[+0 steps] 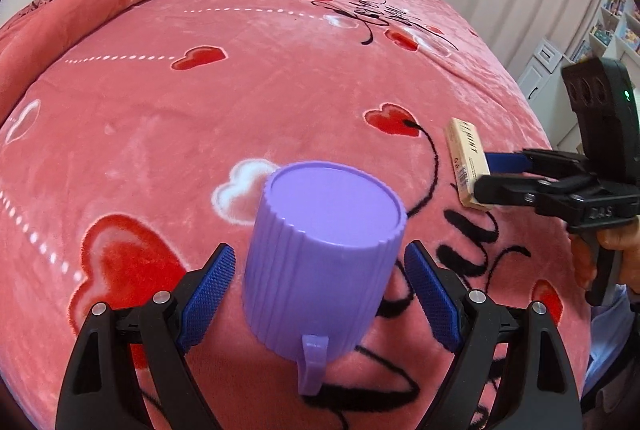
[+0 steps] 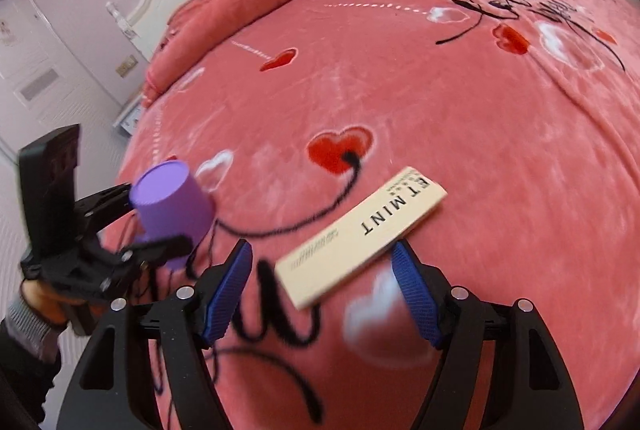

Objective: Collect trash
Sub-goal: 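Grasp the purple cup with the left tool while the right tool grasps the ET MINT box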

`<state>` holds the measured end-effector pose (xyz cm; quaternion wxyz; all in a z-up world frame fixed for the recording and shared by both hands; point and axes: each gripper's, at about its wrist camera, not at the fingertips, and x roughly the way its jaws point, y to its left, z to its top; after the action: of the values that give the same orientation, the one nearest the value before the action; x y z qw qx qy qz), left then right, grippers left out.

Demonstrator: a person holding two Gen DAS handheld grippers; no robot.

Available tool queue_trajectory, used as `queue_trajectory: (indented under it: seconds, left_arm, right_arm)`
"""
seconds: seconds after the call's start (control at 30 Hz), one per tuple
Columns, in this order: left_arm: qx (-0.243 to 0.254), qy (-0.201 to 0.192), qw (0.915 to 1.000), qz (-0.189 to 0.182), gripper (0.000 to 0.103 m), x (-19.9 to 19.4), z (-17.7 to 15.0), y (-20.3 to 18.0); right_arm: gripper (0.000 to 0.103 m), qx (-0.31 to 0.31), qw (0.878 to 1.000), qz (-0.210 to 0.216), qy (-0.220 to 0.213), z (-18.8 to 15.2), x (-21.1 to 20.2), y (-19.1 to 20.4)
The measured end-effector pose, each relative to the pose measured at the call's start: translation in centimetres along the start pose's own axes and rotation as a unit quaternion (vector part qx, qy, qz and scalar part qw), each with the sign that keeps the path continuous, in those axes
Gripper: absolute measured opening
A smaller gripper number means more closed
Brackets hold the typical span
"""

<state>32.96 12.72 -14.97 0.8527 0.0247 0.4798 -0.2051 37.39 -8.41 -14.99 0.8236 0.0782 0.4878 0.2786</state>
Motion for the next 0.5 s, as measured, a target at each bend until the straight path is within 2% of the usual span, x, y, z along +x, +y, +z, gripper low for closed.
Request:
queue_trajectory:
  seconds: [0.1, 0.17, 0.23, 0.3, 0.37, 0.4, 0.43, 0.47, 0.5]
  left_arm:
    - [-0.004, -0.001, 1.0000, -0.004, 0.086, 0.2, 0.1, 0.2]
    - [-0.002, -0.001, 1.0000, -0.004, 0.086, 0.3, 0.1, 0.1]
    - [-0.002, -0.001, 1.0000, -0.005, 0.086, 0.4, 0.1, 0.0]
    - [-0.001, 0.001, 1.0000, -0.003, 0.086, 0.6, 0.0, 0.0]
    - [0.001, 0.003, 1.0000, -0.003, 0.086, 0.6, 0.0, -0.1]
    - [-0.001, 0.002, 1.0000, -0.004, 0.085, 0.6, 0.0, -0.1]
    - [-0.002, 0.003, 1.0000, -0.008, 0.083, 0.6, 0.0, -0.2]
    - [-0.001, 0.006, 1.0000, -0.007, 0.073, 0.6, 0.0, -0.2]
    - [0.001, 0.008, 1.0000, 0.001, 0.070, 0.7, 0.1, -0.2]
  right_arm:
    - [0.071, -0.025, 1.000, -0.019, 0.001, 0.8, 1.1, 1.0]
    - [0.061, -0.052, 0.998, -0.032, 0.006, 0.7, 1.4, 1.5]
    - [0.055, -0.072, 0.997, -0.040, 0.011, 0.4, 1.3, 1.5]
    - [0.043, -0.083, 0.995, -0.047, 0.015, -0.1, 0.9, 1.0]
    - [0.034, -0.086, 0.995, -0.042, 0.018, -0.3, 0.6, 0.5]
    - [0.032, -0.086, 0.995, -0.038, 0.018, -0.4, 0.4, 0.2]
    - [0.032, -0.085, 0.996, -0.033, 0.018, -0.4, 0.3, 0.1]
    - [0.031, -0.085, 0.996, -0.026, 0.019, -0.4, 0.2, 0.0]
    - [0.031, -0.086, 0.996, -0.021, 0.019, -0.4, 0.1, -0.1]
